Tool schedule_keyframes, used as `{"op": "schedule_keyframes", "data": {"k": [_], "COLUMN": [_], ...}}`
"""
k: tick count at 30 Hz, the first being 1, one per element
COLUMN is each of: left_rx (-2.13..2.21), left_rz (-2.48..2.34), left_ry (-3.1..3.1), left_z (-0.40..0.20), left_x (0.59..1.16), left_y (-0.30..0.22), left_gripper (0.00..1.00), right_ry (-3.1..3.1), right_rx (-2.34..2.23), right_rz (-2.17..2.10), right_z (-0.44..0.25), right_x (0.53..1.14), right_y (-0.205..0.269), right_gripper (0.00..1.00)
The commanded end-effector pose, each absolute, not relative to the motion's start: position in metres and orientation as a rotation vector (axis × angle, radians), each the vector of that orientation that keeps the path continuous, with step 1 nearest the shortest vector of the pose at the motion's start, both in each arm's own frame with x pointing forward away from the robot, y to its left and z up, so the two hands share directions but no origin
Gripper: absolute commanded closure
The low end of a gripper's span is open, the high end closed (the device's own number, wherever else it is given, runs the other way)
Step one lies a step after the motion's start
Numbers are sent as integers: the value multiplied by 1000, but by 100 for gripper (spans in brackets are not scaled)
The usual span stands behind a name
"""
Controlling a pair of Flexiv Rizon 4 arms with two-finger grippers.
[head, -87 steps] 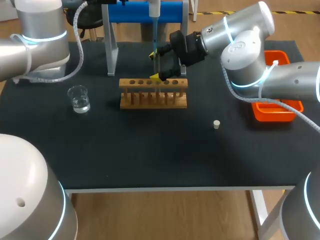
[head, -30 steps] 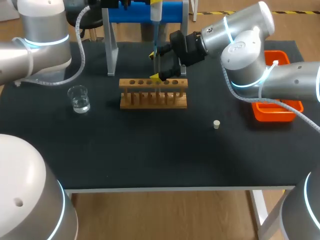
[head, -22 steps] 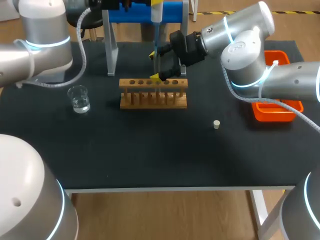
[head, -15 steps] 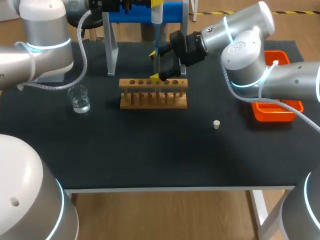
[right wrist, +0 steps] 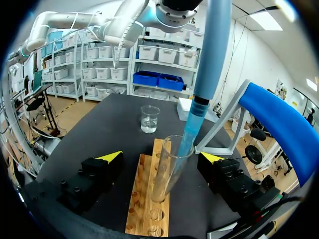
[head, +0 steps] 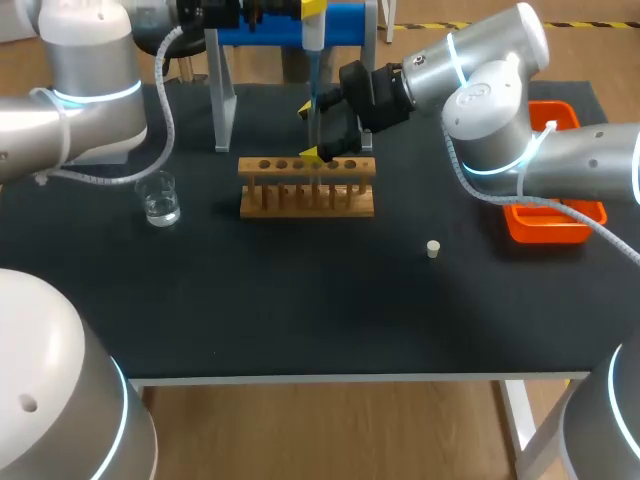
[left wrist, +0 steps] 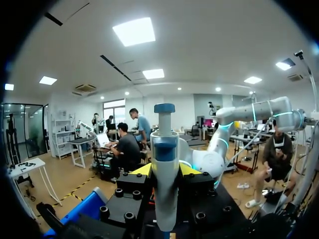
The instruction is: Invert the test tube, pick up the pipette, mount the tip to pipette, aspirate from beaker and dispense into the tube, eject the tip, return the pipette, and cap with the stopper.
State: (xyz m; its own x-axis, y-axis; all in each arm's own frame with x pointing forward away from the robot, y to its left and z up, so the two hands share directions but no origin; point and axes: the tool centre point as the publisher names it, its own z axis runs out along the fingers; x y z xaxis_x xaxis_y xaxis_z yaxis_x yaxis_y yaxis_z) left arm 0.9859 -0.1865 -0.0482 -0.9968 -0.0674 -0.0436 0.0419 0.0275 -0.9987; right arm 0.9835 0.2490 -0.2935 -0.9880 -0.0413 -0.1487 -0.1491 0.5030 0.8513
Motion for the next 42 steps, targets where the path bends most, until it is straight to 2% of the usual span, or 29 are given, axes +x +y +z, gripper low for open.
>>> {"op": "schedule_keyframes", "data": {"k": [1,42], "left_rx": [-28,-22], "left_rz": [-2140,-2127], "left_ry": [2188,2180], "left_z": [-49,-62], "left_x": [984,985], "left_y": [-186,-187], "left_gripper": [100,100], "right_ry": [2631,2631], "right_rx": [-169,-169], "right_rz": [1504,1504], "right_z": [-293,-293], "right_x": [984,984], "right_y": [249,249], "right_gripper": [0,0]}}
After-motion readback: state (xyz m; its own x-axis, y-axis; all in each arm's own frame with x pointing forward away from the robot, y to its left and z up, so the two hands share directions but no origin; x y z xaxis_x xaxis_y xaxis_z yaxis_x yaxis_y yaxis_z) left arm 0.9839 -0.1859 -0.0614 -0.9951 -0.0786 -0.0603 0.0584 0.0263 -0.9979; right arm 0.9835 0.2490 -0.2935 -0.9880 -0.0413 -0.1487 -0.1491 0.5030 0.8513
